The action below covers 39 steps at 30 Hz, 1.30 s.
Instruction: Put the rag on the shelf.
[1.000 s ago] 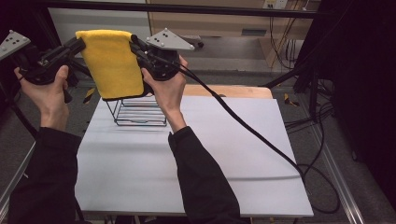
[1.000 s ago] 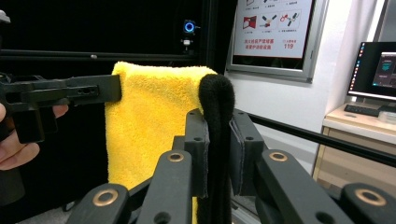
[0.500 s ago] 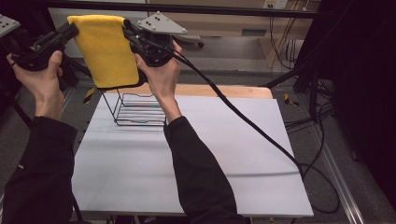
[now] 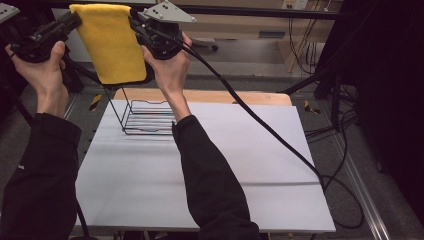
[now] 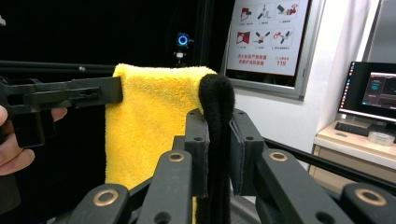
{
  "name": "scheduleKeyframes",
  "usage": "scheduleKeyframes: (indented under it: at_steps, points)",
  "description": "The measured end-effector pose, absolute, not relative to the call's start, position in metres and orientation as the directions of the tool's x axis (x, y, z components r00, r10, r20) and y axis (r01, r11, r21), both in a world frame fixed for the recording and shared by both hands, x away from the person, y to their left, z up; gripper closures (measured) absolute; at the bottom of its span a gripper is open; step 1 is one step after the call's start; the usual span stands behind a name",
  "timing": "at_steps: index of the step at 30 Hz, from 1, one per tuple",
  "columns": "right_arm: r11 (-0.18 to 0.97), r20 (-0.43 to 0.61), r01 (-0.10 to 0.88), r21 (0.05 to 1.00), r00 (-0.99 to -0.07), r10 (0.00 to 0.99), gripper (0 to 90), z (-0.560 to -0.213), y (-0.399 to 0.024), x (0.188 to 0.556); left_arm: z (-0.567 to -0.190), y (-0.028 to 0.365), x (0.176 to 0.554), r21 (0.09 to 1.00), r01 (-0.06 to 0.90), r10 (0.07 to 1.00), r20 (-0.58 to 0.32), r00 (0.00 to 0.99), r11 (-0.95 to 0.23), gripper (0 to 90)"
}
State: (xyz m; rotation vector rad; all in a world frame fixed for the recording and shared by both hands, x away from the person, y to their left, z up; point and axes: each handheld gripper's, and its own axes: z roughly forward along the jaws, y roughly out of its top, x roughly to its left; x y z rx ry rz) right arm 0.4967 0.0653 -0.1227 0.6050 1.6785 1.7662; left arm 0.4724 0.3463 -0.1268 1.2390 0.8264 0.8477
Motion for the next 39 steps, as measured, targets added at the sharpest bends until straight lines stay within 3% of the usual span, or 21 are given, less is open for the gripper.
scheduleKeyframes:
  at_steps: [21, 39]
  points:
    - [0.028, -0.119, -0.142, 0.990, -0.688, 0.716, 79.9, -0.122, 0.069, 0.534, -0.121, 0.344, 0.507, 0.994, -0.074, 0.908, -0.042, 0.417, 0.081, 84.5]
    - [0.081, -0.119, -0.087, 0.993, -0.697, 0.707, 79.8, -0.157, 0.072, 0.546, -0.157, 0.348, 0.516, 0.999, -0.015, 0.902, -0.021, 0.432, 0.030, 84.5]
